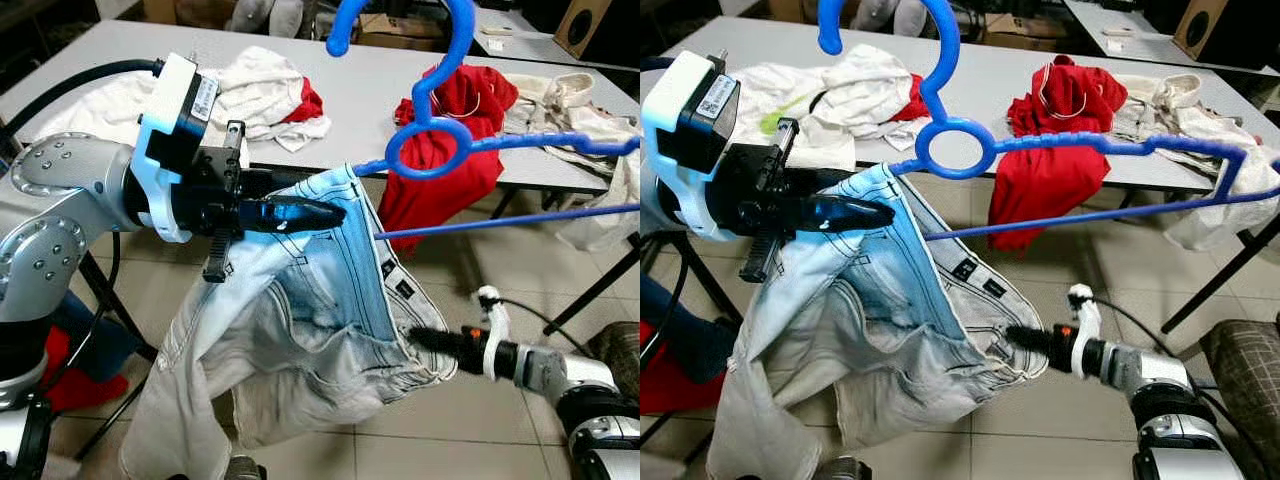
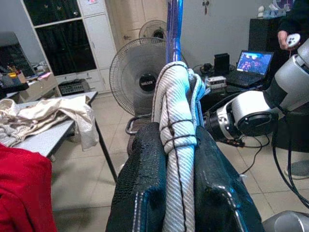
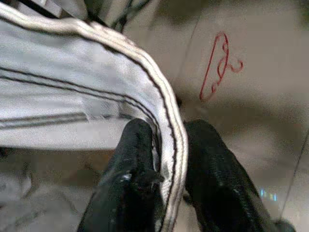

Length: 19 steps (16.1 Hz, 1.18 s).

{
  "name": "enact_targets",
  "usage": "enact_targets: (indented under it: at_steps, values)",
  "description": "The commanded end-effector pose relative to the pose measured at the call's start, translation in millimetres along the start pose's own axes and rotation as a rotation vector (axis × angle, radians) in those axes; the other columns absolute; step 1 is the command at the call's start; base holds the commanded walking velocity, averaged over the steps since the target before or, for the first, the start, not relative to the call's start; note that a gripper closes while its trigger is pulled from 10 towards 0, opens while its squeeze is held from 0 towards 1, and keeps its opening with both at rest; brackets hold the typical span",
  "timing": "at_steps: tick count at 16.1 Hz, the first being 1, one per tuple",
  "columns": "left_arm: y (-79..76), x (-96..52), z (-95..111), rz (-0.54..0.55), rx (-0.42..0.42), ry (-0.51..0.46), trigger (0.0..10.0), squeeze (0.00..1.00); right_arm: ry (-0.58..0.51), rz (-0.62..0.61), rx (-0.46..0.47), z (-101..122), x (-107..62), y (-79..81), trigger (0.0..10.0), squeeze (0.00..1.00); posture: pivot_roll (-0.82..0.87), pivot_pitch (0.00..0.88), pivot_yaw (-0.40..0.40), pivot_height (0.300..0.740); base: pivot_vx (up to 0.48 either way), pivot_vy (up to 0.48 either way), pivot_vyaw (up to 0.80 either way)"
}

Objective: Hang hanger

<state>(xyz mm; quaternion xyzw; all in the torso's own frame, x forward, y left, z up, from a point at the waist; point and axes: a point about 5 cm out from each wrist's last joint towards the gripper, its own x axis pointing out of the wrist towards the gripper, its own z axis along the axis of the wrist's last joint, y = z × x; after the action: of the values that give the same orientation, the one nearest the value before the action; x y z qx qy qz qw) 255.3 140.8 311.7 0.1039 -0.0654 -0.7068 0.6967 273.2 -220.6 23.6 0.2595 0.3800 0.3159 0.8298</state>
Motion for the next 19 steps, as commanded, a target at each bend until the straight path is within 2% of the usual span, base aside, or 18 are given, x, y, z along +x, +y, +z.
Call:
enact_targets:
  at_steps: [1, 9, 19]
  values:
    - [0.1, -3.9, 15.2, 0.000, 0.055, -0.038, 0.0, 0.00, 0.028, -0.011, 0.007, -1.4, 0.1, -0.7, 0.0, 0.00, 0.10, 0.098, -0.082, 0.740, 0.000, 0.000, 0.00]
    - [0.6, -5.6, 13.7, -0.002, 0.053, -0.030, 0.0, 0.00, 0.057, -0.057, 0.044, -9.2, 2.2, -3.3, 0.0, 0.00, 0.10, 0.106, -0.076, 0.740, 0.000, 0.000, 0.00]
    - [1.1, -5.7, 9.7, 0.006, 0.057, 0.001, 0.0, 0.00, -0.074, -0.065, 0.026, 4.4, -1.4, -3.9, 0.0, 0.00, 0.10, 0.087, -0.076, 0.740, 0.000, 0.000, 0.00]
